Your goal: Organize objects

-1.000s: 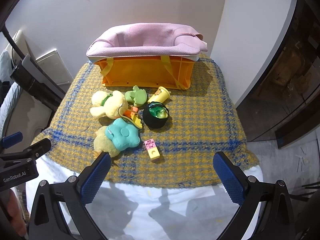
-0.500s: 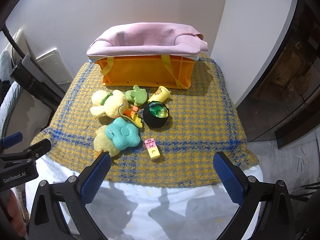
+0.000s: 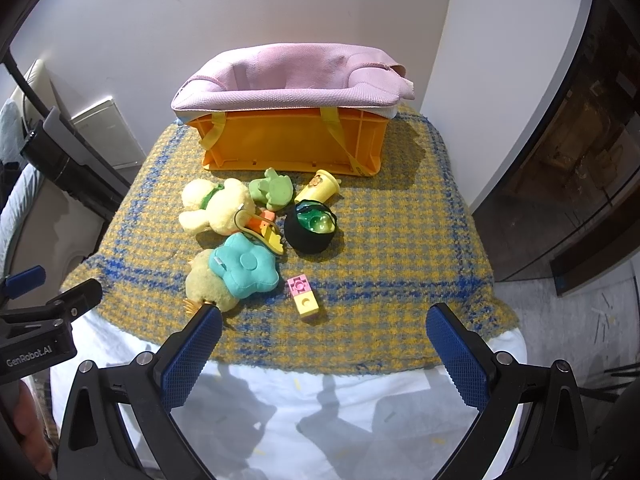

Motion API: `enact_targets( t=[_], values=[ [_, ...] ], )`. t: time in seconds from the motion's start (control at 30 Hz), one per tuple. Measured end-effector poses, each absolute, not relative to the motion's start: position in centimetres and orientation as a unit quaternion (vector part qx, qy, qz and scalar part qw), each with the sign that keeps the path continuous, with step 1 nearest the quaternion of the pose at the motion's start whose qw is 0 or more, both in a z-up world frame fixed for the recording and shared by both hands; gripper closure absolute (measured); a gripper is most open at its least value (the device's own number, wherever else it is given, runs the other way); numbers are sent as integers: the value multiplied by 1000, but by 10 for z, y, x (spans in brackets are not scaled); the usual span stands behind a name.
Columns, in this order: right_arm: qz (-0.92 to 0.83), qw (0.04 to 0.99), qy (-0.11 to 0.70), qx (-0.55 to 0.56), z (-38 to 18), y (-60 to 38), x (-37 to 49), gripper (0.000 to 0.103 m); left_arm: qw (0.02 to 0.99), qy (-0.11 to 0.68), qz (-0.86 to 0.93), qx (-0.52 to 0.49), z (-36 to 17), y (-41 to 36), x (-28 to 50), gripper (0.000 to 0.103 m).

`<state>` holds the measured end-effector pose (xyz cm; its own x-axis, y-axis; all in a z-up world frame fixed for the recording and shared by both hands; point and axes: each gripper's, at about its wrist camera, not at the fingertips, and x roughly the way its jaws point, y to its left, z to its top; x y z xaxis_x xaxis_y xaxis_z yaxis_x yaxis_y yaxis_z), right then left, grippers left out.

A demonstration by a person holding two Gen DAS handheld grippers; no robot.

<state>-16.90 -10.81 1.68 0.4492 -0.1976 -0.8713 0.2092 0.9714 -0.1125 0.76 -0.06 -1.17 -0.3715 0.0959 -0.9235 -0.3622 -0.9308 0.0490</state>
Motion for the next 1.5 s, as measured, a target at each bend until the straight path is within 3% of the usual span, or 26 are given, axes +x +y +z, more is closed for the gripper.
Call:
enact_targets(
  t=[1.5],
  values=[
    [-146, 853, 500, 28, 16, -109, -173, 1, 217, 130, 809, -531, -11, 9, 14, 0]
  ],
)
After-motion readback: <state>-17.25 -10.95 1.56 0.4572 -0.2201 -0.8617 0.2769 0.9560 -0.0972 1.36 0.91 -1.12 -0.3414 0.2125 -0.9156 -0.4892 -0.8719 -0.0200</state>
